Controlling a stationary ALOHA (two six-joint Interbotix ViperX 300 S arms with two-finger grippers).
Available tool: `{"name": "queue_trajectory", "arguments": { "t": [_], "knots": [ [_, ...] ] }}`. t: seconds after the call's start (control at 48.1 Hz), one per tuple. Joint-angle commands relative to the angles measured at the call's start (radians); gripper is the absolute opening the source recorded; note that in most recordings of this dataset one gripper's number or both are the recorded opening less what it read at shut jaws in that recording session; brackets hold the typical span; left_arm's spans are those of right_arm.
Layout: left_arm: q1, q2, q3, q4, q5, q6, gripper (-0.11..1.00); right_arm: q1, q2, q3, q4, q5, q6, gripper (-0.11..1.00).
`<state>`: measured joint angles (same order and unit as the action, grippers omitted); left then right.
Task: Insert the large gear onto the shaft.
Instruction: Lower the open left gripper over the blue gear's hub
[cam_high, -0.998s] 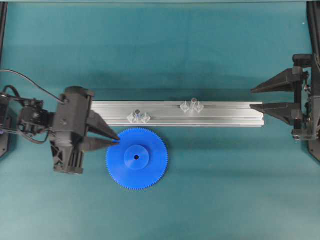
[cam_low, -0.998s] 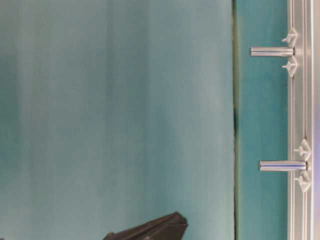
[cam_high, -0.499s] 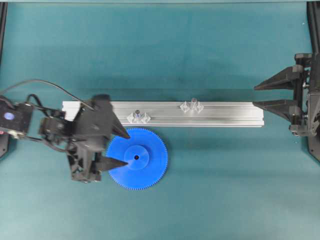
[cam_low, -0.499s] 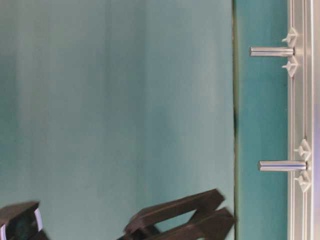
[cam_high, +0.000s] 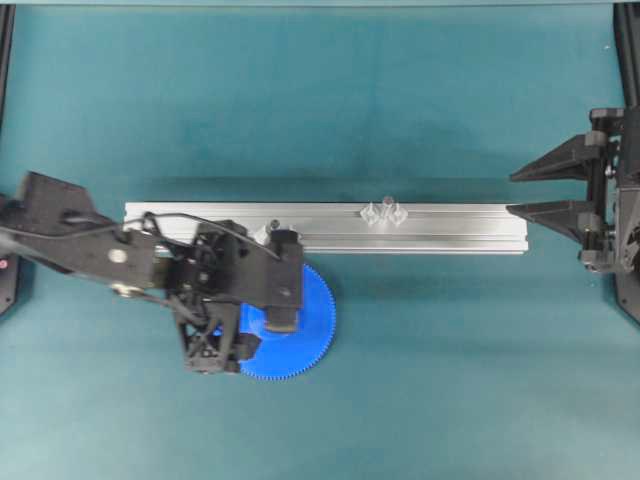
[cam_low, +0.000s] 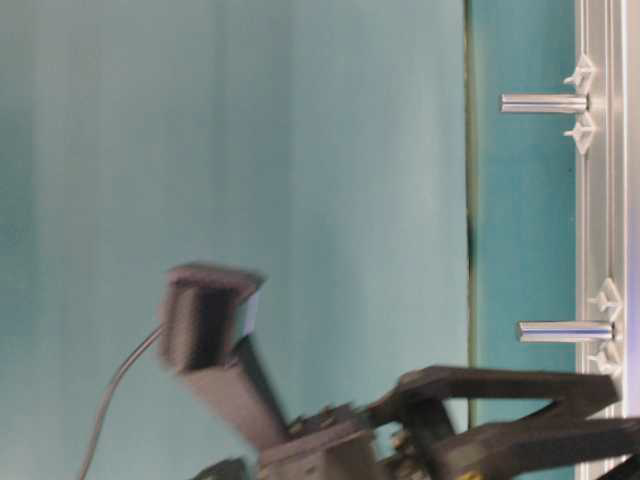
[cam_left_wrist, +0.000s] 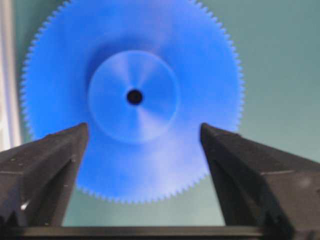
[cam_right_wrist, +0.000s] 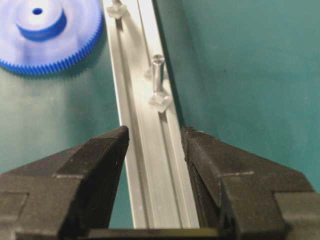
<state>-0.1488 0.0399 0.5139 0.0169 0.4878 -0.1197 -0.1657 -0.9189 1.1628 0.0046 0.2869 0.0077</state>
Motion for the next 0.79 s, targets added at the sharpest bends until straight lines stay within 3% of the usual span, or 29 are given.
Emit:
{"name": "queue_trajectory", "arguments": {
  "t": [0.0,0.769],
  "knots": [
    [-0.003,0.017,-0.043,0.003,0.0,0.003,0.91,-0.003,0.0,-0.008,-0.002,-0.005,-0.006,0.56],
    [0.018,0.103,-0.091,0.011,0.048,0.006,0.91,0.028,-0.057,0.02,0.018,-0.003,0.011,0.56]
  ]
}}
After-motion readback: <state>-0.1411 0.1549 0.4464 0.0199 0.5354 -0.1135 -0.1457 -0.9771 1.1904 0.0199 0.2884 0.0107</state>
